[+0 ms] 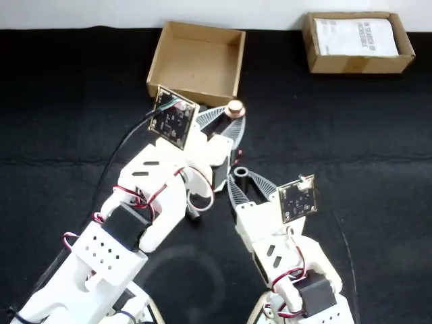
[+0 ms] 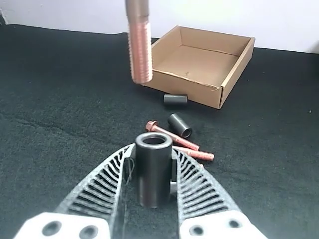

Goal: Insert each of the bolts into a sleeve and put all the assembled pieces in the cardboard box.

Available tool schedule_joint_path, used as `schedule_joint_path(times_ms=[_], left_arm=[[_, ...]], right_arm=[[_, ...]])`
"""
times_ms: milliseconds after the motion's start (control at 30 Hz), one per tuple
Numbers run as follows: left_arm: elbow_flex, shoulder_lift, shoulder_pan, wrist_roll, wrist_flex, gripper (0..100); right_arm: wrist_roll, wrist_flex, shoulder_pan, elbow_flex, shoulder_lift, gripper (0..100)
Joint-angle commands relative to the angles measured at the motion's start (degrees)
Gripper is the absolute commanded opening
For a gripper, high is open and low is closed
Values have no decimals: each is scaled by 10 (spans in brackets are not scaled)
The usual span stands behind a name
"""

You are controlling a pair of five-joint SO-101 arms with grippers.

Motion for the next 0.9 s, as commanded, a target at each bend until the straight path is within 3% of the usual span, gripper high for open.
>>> schedule_joint_path(times_ms=[0,167,367,867], left_arm=[[-34,-3,-8,5,11,9],[-14,-2,-9,56,15,9],[12,1,-8,57,11,9],[42,3,0,58,-14,9]], right_arm=[[4,-27,7,18,-5,6],[4,-70,7,49,-5,6],[-50,-84,7,52,0,6],[-52,-85,7,73,-4,6]])
